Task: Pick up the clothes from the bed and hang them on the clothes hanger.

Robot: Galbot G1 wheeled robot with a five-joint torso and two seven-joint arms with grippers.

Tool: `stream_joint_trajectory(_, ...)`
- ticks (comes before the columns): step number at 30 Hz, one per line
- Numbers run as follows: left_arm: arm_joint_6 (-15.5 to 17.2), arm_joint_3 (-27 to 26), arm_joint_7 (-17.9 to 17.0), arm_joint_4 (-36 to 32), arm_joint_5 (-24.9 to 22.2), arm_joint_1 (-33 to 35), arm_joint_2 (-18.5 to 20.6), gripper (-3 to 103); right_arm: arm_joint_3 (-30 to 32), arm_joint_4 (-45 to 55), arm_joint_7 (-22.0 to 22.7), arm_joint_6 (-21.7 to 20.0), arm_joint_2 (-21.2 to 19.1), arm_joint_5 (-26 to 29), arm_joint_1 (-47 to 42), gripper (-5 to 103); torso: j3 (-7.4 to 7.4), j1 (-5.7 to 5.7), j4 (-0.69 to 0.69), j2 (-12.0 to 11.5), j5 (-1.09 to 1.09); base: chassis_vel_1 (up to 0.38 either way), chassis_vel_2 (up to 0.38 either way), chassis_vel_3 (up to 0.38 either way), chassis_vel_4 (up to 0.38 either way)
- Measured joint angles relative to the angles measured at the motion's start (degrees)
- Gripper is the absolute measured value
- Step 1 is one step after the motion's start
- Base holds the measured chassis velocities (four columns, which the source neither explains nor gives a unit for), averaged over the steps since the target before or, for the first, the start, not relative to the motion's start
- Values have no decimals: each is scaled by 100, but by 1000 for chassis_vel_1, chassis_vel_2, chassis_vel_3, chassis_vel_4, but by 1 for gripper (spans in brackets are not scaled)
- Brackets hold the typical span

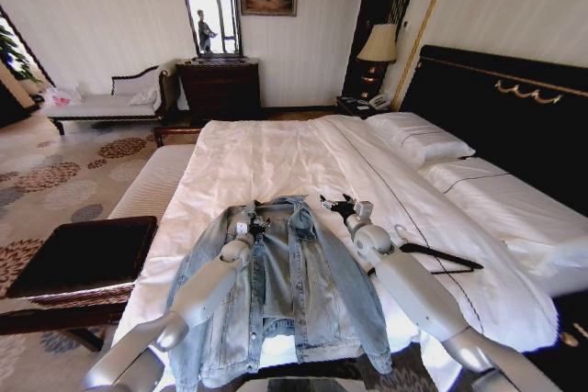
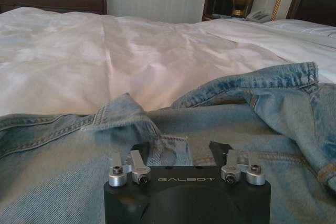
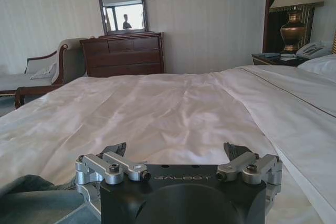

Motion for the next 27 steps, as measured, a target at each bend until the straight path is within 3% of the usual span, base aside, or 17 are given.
stream_joint_trajectory(2, 0, 0, -8, 2, -9, -4, -9, 64, 5, 8, 0, 0, 0, 4, -1, 100, 0, 0, 0, 0, 0, 0, 0, 0, 0)
stream_joint_trajectory(4, 3, -21, -43, -17, -81, 7, 11, 48, 26, 28, 2, 0, 3, 13, -22, 100, 0, 0, 0, 0, 0, 0, 0, 0, 0)
stream_joint_trajectory(5, 3, -21, -43, -17, -81, 7, 11, 48, 26, 28, 2, 0, 3, 13, -22, 100, 0, 0, 0, 0, 0, 0, 0, 0, 0)
stream_joint_trajectory(7, 4, -49, -44, -45, -102, 40, 73, 38, 31, 28, 3, 0, 7, 13, -32, 100, 0, 0, 0, 0, -1, 0, 0, 0, 0)
stream_joint_trajectory(9, 7, -70, -46, -57, -114, 56, 95, 38, 32, 27, 3, 0, 13, 20, -32, 100, 0, 0, 1, 0, -1, 0, 0, 0, 0)
stream_joint_trajectory(13, 10, -168, -60, -103, -143, 111, 178, 16, 33, 26, 6, 0, 27, 40, -32, 100, 0, 0, 1, 0, -1, 0, 0, 0, 0)
stream_joint_trajectory(21, 37, -273, -99, -302, -235, 205, 325, 6, 27, 53, 16, 1, 34, 41, -42, 100, 0, 0, 1, 0, -2, 0, 0, 0, 0)
stream_joint_trajectory(27, 145, -311, -110, -793, -565, 293, 778, 6, 11, 167, 36, -16, 28, 55, -75, 100, 0, 1, 1, 0, -1, 0, 0, 0, 0)
